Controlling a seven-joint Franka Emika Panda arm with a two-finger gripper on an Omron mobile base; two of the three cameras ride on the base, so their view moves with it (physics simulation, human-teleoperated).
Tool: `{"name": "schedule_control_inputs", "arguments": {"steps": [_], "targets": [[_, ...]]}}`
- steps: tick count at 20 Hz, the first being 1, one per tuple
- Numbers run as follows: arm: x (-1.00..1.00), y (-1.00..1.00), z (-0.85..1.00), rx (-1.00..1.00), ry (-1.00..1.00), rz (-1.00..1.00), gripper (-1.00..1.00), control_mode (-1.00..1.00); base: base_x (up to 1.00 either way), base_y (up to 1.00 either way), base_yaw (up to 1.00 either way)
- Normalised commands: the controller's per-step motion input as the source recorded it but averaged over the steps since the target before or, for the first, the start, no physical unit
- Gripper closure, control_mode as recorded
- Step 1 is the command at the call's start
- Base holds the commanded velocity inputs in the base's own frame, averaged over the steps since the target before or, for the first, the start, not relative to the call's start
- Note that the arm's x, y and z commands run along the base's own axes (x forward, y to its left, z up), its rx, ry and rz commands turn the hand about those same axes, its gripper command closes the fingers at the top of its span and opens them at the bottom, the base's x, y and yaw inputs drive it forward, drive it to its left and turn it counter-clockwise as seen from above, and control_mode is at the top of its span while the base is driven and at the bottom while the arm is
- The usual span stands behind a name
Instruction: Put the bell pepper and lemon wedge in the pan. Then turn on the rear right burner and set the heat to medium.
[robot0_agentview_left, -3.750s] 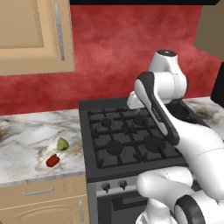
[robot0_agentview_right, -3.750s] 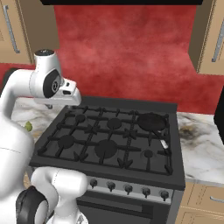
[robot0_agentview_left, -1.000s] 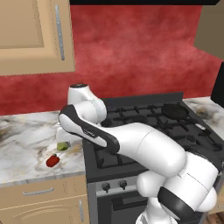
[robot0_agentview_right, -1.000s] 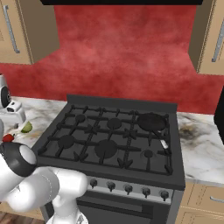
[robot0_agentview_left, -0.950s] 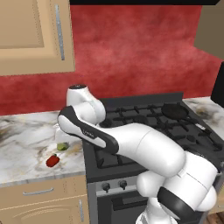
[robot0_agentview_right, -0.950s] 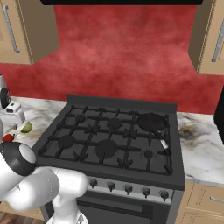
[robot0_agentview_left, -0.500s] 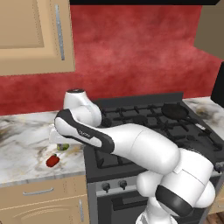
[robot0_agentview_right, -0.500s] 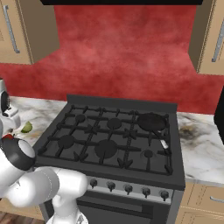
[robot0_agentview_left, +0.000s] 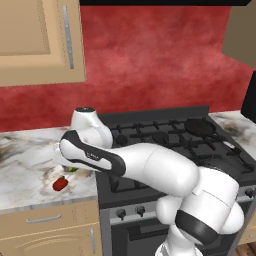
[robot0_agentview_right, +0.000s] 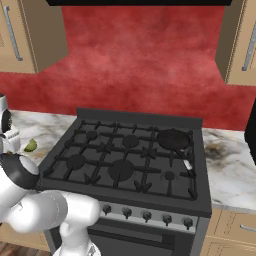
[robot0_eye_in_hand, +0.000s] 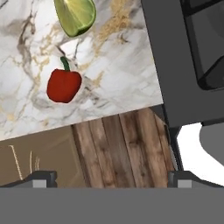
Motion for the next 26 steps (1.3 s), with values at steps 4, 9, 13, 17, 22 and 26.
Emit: {"name": "schedule_control_inputs", "arguments": {"steps": [4, 9, 13, 17, 22, 26], "targets": [[0.34, 0.02, 0.0, -0.03, 0.03, 0.02, -1.0, -1.0, 0.0, 0.0, 0.0], [0.47, 0.16, -0.13, 0.0, 0.01, 0.13, -1.0, -1.0, 0.0, 0.0, 0.0], [0.56, 0.34, -0.35, 0.0, 0.0, 0.11, -1.0, -1.0, 0.0, 0.0, 0.0], [0.58, 0.37, -0.23, 0.0, 0.0, 0.13, -1.0, -1.0, 0.0, 0.0, 0.0], [0.39, 0.3, -0.02, -0.01, 0.0, 0.14, -1.0, -1.0, 0.0, 0.0, 0.0], [0.04, 0.26, 0.01, -0.05, 0.0, 0.09, -1.0, -1.0, 0.0, 0.0, 0.0]]}}
